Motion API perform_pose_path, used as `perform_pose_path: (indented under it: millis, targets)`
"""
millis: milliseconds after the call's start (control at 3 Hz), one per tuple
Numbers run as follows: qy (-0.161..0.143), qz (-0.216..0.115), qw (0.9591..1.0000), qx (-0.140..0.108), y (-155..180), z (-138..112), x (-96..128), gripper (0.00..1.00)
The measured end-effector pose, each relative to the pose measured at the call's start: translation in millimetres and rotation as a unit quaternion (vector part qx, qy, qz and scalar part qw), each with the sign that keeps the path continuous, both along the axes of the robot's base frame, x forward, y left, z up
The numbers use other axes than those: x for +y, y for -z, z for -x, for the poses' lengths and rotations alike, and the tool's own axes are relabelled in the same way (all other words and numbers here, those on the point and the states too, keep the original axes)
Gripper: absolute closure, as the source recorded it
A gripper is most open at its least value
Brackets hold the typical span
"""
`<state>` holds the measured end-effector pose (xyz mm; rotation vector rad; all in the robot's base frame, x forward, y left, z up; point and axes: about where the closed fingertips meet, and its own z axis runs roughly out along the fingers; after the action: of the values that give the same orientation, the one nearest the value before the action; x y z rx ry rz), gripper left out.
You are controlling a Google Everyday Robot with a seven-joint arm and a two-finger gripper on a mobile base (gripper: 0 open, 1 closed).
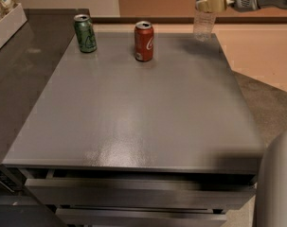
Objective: Pick water bottle
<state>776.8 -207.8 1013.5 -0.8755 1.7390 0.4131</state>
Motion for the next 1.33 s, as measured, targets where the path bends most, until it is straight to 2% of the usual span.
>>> perform_pose_path:
  millis: [667,1333]
  targets:
    - [-0.030,0.006,0.9995,-0.009,-22,57,6,1.00]
    - [-0.055,0.017,0.9983,-0.008,-25,96,13,1.00]
